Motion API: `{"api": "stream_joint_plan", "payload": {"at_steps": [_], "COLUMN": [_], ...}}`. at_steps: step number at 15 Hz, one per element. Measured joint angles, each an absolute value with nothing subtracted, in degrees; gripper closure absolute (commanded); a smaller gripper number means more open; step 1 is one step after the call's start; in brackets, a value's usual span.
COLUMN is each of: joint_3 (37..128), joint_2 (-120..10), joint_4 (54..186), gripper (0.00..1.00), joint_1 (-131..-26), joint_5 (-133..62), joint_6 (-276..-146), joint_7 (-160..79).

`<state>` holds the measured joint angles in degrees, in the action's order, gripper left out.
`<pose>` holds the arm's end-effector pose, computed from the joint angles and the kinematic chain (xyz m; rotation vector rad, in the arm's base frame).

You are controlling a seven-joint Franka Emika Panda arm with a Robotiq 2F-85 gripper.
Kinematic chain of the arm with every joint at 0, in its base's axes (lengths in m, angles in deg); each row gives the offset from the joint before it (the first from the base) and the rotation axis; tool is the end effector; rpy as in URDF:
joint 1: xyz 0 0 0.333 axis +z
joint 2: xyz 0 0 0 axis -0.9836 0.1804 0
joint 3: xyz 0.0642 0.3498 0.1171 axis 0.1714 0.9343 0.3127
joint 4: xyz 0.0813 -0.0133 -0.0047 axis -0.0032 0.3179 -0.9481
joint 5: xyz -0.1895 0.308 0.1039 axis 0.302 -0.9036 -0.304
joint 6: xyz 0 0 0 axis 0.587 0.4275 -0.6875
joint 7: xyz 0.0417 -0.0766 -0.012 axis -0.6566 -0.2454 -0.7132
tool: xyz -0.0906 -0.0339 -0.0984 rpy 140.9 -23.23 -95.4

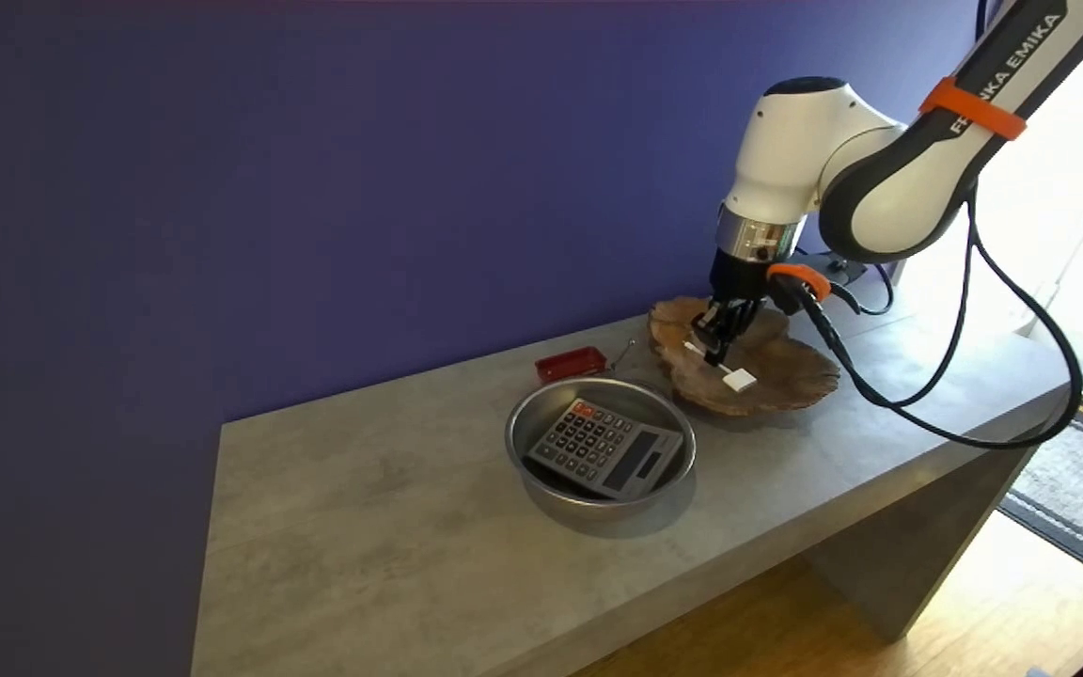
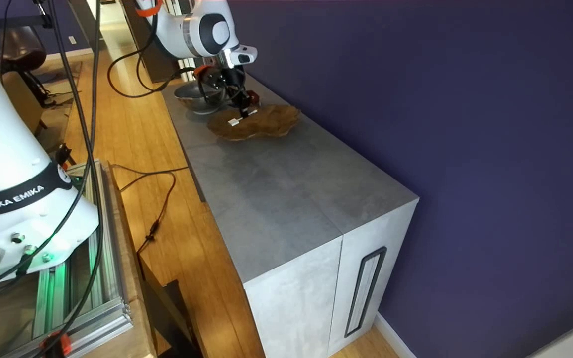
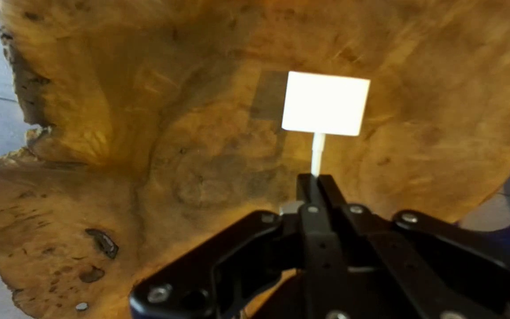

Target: Put the white cable inside the wooden plate

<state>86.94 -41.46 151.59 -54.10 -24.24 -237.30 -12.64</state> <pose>0.5316 0.2686 0.1918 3.1096 0.1619 0.2268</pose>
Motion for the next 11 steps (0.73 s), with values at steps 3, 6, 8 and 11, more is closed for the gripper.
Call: {"api": "stream_joint_plan", "payload": {"at_steps": [3, 6, 8, 11], "joint_3": [86.38, 85.82, 86.28, 88.45], "joint_2": [-39.44, -39.67, -41.82, -49.14], "joint_4": [149.72, 149.44, 150.47, 156.29], "gripper": [0.57, 0.37, 0.23, 0.27], "joint_1": [-54.73, -54.78, -55.23, -57.73], "joint_5": [-26.43, -27.0, -28.18, -30.38], "joint_6": [-236.6, -236.04, -236.22, -240.1], "joint_7": [-14.18, -14.75, -16.45, -21.16]}}
